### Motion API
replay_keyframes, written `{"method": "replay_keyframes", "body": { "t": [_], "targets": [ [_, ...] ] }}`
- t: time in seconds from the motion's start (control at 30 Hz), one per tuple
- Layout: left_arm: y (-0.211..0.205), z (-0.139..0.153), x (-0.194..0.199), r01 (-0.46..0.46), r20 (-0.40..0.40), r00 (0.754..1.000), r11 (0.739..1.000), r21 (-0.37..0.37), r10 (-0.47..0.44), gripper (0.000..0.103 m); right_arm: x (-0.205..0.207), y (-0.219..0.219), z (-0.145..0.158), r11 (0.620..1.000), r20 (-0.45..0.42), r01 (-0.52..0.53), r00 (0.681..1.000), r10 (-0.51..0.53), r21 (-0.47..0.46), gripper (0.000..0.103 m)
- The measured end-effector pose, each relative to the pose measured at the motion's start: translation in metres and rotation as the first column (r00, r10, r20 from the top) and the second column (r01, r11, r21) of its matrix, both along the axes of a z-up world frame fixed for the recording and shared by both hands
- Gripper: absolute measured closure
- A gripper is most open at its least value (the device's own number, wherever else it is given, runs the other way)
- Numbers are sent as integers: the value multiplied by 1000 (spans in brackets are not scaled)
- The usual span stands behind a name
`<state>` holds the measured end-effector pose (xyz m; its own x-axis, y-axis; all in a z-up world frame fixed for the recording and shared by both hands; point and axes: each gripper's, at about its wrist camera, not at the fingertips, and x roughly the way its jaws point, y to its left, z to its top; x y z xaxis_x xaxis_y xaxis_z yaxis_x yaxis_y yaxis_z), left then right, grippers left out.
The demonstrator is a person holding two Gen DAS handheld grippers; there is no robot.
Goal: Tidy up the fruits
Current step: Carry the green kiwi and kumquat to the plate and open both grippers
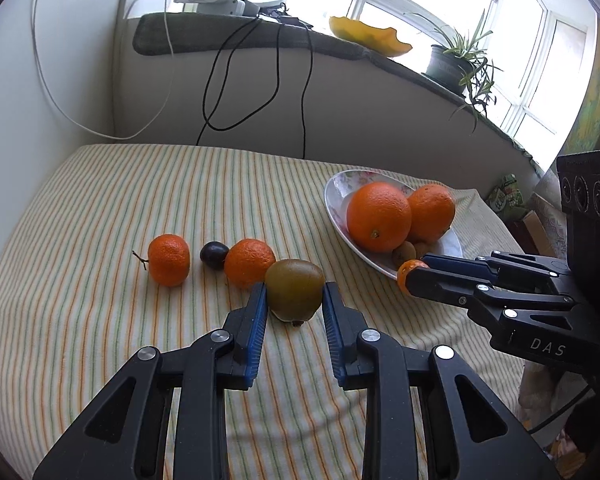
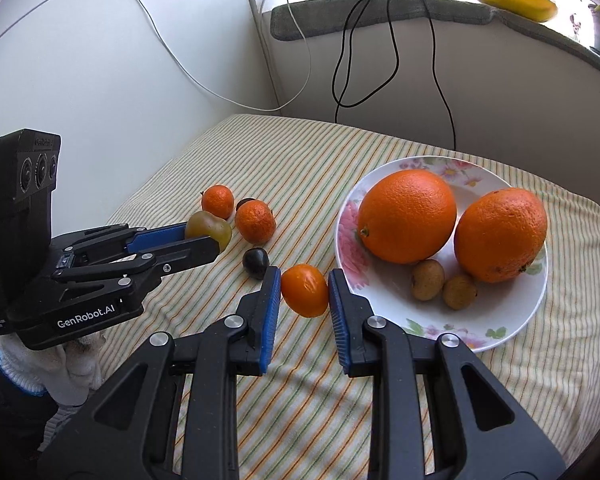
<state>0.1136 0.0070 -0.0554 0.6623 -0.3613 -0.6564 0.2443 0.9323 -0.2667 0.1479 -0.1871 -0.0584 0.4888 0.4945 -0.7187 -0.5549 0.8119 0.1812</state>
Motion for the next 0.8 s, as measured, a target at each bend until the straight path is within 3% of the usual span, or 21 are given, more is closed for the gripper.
{"method": "replay_keyframes", "body": {
  "t": [0.27, 0.8],
  "targets": [
    [-30, 8, 1, 49, 15, 999, 999, -8, -49, 77, -5, -40, 13, 998, 19, 55, 998, -55, 10, 78],
    [-86, 9, 9, 132, 7, 991, 991, 13, -132, 77, 4, -97, 13, 986, 25, 165, 986, -165, 10, 78]
  ]
}}
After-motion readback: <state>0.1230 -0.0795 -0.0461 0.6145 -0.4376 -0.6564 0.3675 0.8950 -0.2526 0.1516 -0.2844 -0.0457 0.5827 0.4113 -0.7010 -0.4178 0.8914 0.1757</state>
